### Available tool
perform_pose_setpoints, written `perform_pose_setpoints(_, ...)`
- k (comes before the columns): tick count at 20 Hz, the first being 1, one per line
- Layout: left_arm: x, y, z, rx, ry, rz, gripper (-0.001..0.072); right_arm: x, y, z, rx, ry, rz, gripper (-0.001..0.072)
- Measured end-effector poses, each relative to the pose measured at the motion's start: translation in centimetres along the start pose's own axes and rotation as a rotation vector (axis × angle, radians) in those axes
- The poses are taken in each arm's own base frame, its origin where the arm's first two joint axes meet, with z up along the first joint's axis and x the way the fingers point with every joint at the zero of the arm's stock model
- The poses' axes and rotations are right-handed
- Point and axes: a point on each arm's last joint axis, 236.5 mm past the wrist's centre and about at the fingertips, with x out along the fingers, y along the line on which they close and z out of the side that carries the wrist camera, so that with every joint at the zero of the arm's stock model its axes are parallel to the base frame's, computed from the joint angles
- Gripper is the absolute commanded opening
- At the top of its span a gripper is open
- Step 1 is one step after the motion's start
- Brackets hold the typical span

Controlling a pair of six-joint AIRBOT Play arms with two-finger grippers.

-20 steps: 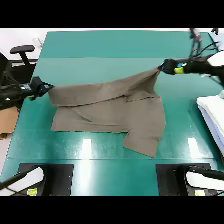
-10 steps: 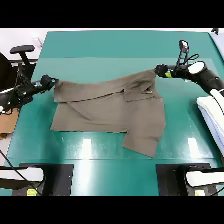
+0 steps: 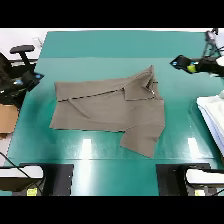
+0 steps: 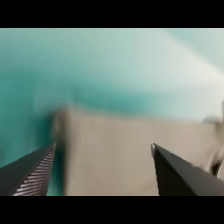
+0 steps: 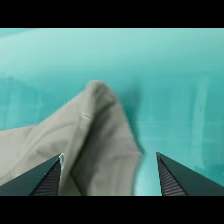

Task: Fold the shirts.

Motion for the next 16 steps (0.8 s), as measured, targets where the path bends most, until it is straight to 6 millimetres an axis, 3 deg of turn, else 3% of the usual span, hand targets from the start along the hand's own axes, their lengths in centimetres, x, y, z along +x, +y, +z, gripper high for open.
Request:
perform_pose_setpoints(4,-4.3,4.4,-7.2,-0.063,0.221,0.130,0.0693,-4.5,-2.9,-2.0,0.061,0.026,-0.038,0.0658)
perform_pose_setpoints(8,-6.3,5.0,-14.7,-0.153,0.409,0.160,0.0711,-6.5,-3.9,-5.3,0.097,0.052,-0.059,0.0657)
perform_pose_setpoints(13,-7.4,4.9,-18.7,-0.210,0.527,0.176,0.0711,-7.0,-4.3,-8.6,0.124,0.082,-0.066,0.0655)
perform_pose_setpoints(16,-6.9,4.0,-21.2,-0.180,0.643,0.172,0.0712,-6.7,-4.4,-9.6,0.131,0.100,-0.068,0.0653)
